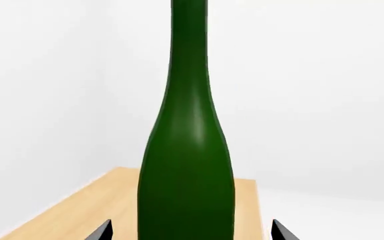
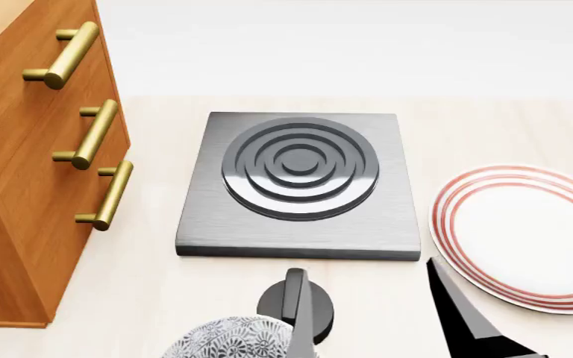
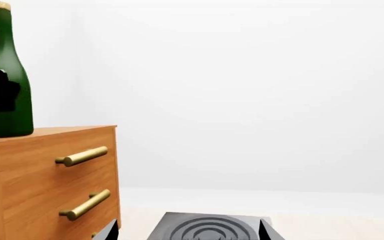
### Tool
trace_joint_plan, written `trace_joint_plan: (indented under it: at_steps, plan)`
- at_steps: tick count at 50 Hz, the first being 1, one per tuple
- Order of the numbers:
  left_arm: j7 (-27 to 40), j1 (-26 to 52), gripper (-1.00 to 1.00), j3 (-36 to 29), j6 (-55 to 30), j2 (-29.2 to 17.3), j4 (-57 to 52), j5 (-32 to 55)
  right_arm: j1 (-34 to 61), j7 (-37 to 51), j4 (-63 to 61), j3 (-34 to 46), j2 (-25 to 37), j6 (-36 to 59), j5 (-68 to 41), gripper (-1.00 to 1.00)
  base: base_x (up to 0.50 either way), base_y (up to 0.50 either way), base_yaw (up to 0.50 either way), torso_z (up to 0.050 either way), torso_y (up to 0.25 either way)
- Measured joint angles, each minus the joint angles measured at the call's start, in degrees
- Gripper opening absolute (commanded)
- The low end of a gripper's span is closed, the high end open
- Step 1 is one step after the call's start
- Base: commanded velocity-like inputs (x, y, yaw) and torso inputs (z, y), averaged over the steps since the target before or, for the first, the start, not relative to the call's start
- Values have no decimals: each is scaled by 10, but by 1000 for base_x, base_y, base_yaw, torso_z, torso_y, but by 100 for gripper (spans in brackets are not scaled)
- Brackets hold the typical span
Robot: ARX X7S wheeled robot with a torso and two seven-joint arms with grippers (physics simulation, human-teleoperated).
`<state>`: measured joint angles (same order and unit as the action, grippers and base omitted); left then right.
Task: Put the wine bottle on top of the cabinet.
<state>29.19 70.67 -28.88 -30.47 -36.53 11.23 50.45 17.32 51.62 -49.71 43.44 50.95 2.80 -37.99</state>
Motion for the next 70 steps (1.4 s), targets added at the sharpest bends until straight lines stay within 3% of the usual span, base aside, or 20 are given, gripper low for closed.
trace_joint_plan:
  at_steps: [19, 39, 51, 70]
  plan:
    - [63, -53, 100, -25, -16, -75, -215, -39, 3, -2, 2, 5, -5, 5, 3, 100, 0, 0, 0, 0, 0]
    - [195, -152, 100, -13, -23, -163, -492, -37, 5, -2, -1, 8, -7, 9, 4, 100, 0, 0, 0, 0, 0]
    - [257, -246, 100, -43, 1, -171, -599, -81, 8, -2, -1, 12, -12, 13, 6, 100, 0, 0, 0, 0, 0]
    - [290, -387, 100, -121, 66, -145, -646, -189, 14, -2, -4, 15, -15, 21, 8, 100, 0, 0, 0, 0, 0]
